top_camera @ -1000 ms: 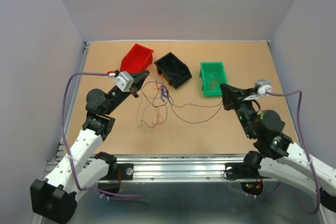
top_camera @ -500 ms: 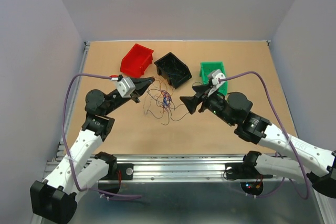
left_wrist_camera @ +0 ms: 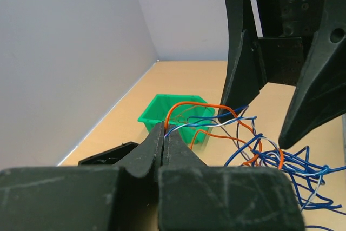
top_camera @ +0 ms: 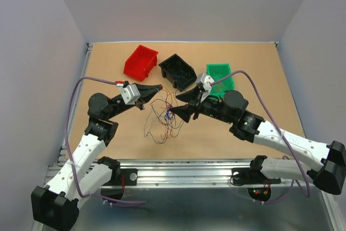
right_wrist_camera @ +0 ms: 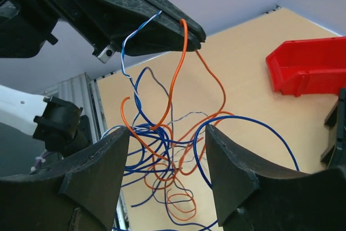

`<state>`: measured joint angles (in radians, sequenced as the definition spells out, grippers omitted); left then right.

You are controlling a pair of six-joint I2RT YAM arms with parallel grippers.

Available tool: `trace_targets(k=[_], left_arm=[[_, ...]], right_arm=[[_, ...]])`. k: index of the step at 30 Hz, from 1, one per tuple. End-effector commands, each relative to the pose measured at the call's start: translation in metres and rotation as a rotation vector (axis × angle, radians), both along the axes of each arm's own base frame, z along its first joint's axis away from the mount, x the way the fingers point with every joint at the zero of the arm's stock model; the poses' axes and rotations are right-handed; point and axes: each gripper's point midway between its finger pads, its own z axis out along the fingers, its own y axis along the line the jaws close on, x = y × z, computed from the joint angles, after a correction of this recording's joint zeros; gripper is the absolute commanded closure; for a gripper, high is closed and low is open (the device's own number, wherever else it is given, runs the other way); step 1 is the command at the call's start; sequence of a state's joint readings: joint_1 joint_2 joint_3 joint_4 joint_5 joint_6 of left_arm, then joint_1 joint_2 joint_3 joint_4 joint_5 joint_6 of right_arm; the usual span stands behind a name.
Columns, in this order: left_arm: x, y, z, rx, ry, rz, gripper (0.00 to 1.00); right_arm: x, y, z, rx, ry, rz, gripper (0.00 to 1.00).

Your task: Untangle the cables

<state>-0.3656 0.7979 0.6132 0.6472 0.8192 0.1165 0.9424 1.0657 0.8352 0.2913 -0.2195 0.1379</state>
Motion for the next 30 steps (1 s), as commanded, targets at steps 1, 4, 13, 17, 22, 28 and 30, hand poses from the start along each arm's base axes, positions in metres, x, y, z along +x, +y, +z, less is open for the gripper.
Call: trace_targets(k=[1,4,13,17,22,28,30], left_arm=[[-0.011,-0.003,0.013,-0.021,-0.05,-0.042,1.0],[-0.015,-0.002,0.016,-0.022,-0.06,-0.053,1.0],[-0.014,-0.004,0.014,-0.02,-0.054,-0.054,1.0],[-0.007,-0.002,0.013,-0.026,-0.046,-0.023,1.0],[0.005,0.0,0.012,-0.03,-0.023,0.022,1.0],[0.023,0.006,0.01,-0.038,0.003,0.104,1.0],[0.028,0.006,0.007,-0.034,0.023,0.115,1.0]], right_arm=[[-0.014,0.012,0.033,0.063,-0.102,0.108,0.36],[-0.011,0.017,0.03,0.049,-0.108,0.113,0.37],[-0.023,0.024,0.03,0.062,-0.113,0.197,0.5],[-0.022,0.024,0.031,0.068,-0.109,0.191,0.53],[-0.012,0.012,0.04,0.098,-0.092,0.096,0.41],[-0.003,-0.006,0.04,0.098,-0.045,-0.009,0.19],[-0.005,-0.007,0.039,0.093,-0.036,-0.007,0.16]])
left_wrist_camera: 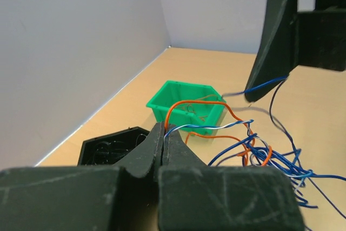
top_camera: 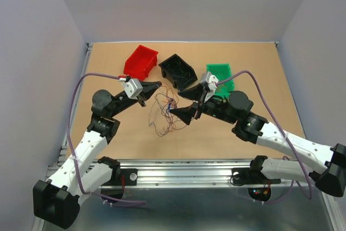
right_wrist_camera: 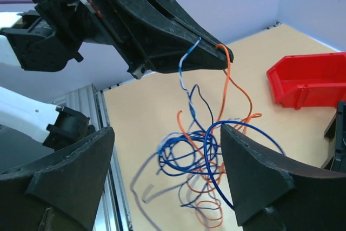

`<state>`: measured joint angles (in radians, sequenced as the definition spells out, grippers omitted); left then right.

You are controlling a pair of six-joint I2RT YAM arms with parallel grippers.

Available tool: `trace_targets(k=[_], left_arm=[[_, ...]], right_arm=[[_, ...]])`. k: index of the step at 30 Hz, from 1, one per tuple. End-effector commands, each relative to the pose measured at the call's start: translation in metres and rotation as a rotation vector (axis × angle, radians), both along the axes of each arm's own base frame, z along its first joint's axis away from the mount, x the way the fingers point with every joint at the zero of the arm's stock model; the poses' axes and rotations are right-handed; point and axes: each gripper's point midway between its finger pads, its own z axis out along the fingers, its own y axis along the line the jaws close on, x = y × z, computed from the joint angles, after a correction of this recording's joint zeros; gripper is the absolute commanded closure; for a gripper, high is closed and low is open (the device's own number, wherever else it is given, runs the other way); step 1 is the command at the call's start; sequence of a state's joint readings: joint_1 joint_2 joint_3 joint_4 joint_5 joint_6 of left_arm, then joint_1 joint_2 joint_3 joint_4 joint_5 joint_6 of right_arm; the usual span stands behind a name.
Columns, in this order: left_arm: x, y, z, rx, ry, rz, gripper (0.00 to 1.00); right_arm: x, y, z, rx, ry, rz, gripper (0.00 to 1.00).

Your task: Untangle the cables

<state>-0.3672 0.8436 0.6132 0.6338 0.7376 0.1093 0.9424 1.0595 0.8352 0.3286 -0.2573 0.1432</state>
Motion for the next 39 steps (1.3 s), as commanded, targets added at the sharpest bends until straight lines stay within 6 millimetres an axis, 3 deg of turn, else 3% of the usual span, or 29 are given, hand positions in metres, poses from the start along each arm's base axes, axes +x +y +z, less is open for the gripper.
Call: trace_targets(k=[1,7,15,22,32,39], left_arm=[[0.006,0.003,0.021,-0.025,-0.049,0.037,1.0],[0.005,0.003,0.022,-0.026,-0.049,0.035,1.0],[0.007,0.004,0.022,-0.027,-0.046,0.046,1.0],[0.012,0.007,0.022,-0.03,-0.041,0.08,1.0],[0.037,0.019,0.02,-0.041,0.003,0.209,1.0],[0.035,0.019,0.023,-0.046,0.002,0.205,1.0]], right_arm=[[0.001,-0.009,0.027,0.052,-0.007,-0.04,0.15],[0.019,0.001,0.013,-0.006,0.038,-0.088,0.24],[0.051,0.014,0.001,-0.039,0.084,-0.22,0.24],[0.052,0.019,-0.001,-0.054,0.09,-0.255,0.37],[0.055,0.026,-0.013,-0.116,0.111,-0.313,0.35],[0.062,0.026,-0.022,-0.143,0.119,-0.371,0.35]])
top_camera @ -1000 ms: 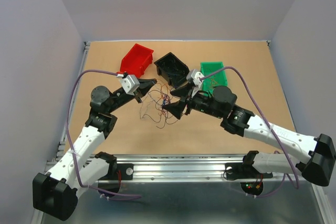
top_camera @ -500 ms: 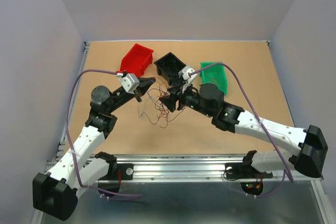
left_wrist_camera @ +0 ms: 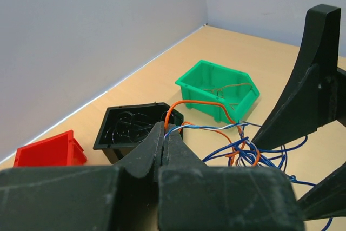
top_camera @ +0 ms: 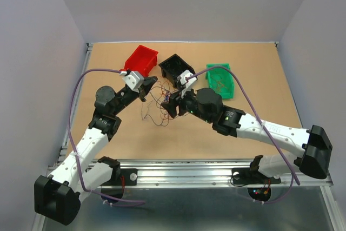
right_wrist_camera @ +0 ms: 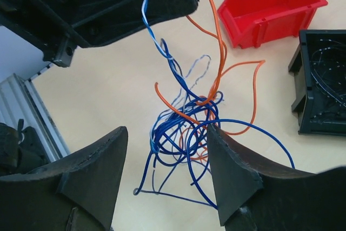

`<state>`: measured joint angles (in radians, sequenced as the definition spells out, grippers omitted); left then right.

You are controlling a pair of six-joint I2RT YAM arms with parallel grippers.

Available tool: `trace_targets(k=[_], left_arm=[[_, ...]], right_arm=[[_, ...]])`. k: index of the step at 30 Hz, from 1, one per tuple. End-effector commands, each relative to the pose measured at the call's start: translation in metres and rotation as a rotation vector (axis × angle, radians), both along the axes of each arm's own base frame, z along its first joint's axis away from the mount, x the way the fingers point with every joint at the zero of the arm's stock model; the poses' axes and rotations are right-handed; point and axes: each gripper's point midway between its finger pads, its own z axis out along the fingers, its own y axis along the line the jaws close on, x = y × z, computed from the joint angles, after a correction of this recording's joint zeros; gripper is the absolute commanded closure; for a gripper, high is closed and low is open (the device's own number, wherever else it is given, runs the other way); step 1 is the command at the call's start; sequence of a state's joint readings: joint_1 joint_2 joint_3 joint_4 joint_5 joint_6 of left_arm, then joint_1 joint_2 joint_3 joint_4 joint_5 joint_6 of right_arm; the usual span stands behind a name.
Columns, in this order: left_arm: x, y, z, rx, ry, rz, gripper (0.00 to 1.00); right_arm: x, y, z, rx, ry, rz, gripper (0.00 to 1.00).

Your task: Untangle the cables

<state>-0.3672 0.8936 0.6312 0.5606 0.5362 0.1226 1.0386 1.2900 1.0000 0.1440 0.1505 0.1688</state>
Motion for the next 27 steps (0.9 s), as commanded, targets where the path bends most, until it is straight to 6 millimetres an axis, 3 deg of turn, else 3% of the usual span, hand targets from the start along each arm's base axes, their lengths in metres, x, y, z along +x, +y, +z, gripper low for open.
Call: trace_targets(k=[1,3,6,9,10,12,14,17,20,21,22,24,25,27], left_arm=[[-0.004,0.002,0.041,-0.04,-0.104,0.009,1.0],[-0.005,0.002,0.042,-0.04,-0.105,0.006,1.0],[-0.008,0.0,0.043,-0.042,-0.107,-0.009,1.0],[-0.009,0.0,0.044,-0.041,-0.109,-0.016,1.0],[-0.009,0.0,0.043,-0.041,-0.108,-0.014,1.0],[-0.006,0.002,0.042,-0.043,-0.102,0.002,1.0],[0.0,0.005,0.042,-0.051,-0.093,0.036,1.0],[0.023,0.028,0.045,-0.099,-0.049,0.207,1.0],[0.041,0.062,0.048,-0.172,-0.015,0.391,1.0],[0.046,0.076,0.049,-0.194,-0.012,0.451,1.0],[0.047,0.082,0.051,-0.218,-0.003,0.473,1.0],[0.053,0.1,0.052,-0.231,-0.008,0.535,1.0],[0.055,0.103,0.052,-0.263,0.015,0.538,1.0],[0.063,0.115,0.05,-0.275,0.032,0.573,1.0]], right_arm=[[0.013,0.0,0.033,0.043,-0.045,-0.076,0.37],[0.015,0.001,0.032,0.041,-0.044,-0.086,0.41],[0.018,0.0,0.033,0.042,-0.045,-0.104,0.54],[0.02,-0.003,0.035,0.046,-0.05,-0.126,0.71],[0.021,-0.004,0.038,0.055,-0.054,-0.132,0.85],[0.019,-0.005,0.037,0.052,-0.059,-0.125,0.97],[0.016,-0.006,0.037,0.05,-0.065,-0.111,0.99],[0.016,-0.018,0.036,0.048,-0.068,-0.144,1.0],[0.018,-0.044,0.033,0.033,-0.068,-0.232,1.0],[0.015,-0.059,0.045,0.061,-0.082,-0.263,1.0],[0.019,-0.075,0.037,0.048,-0.081,-0.331,1.0],[0.016,-0.1,0.042,0.07,-0.083,-0.4,0.99],[0.012,-0.125,0.055,0.118,-0.099,-0.462,1.0],[0.004,-0.156,0.05,0.139,-0.092,-0.528,0.99]])
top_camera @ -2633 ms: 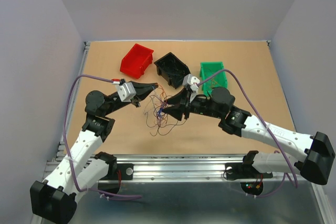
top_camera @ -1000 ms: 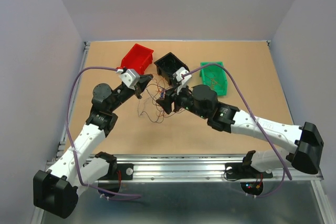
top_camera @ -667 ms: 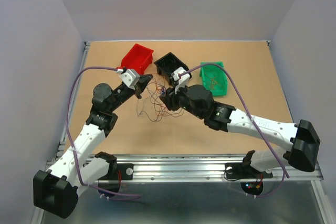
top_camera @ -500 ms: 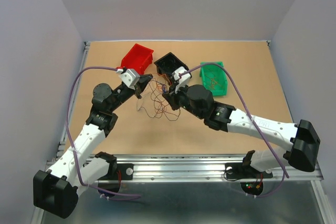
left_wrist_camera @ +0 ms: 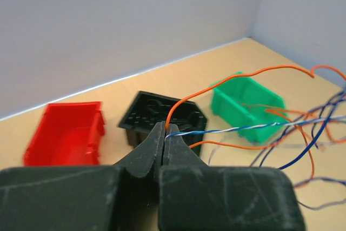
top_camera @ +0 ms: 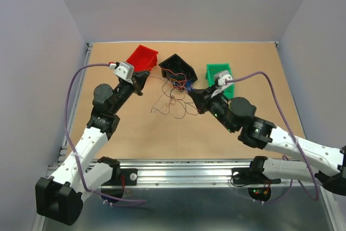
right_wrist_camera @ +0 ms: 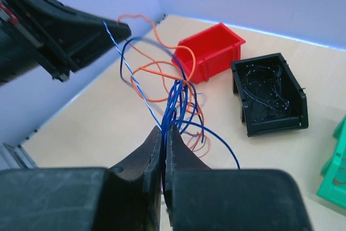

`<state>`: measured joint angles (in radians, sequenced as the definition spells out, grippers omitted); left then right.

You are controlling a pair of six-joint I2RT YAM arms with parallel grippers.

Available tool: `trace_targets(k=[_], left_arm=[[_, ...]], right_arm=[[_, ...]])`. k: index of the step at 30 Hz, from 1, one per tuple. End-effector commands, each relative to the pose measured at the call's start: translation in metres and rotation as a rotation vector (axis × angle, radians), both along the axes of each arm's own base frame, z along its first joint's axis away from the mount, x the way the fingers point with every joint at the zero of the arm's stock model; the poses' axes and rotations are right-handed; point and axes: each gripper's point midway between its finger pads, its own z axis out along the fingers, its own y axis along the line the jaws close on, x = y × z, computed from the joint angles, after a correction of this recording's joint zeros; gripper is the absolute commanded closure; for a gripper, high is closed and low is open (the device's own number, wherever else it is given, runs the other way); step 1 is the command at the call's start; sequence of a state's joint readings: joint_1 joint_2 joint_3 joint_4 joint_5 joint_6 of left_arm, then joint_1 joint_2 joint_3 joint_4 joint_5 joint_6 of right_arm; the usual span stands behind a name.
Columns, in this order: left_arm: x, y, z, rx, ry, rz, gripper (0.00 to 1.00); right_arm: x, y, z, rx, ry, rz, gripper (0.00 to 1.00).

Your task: Untangle the cables

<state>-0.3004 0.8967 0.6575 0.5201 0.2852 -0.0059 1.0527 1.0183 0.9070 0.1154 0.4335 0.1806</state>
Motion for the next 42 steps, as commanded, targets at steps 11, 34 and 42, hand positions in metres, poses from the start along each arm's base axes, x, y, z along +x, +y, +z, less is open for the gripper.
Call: trace_targets(k=[11,34,42], left_arm=[[0.041,0.101,0.04,-0.169,-0.048,0.371,1.0],[0.113,0.066,0.051,-0.032,-0.068,0.176,1.0],[0.186,0.076,0.038,-0.017,-0.027,0.26,1.0]], right_arm=[[-0.055,-0.248,0.02,0.475,-0.078,-0.542,1.0],[-0.03,-0.121,0.014,0.137,-0.03,-0.221,1.0],[-0.031,-0.117,0.014,0.137,-0.03,-0.204,0.99]])
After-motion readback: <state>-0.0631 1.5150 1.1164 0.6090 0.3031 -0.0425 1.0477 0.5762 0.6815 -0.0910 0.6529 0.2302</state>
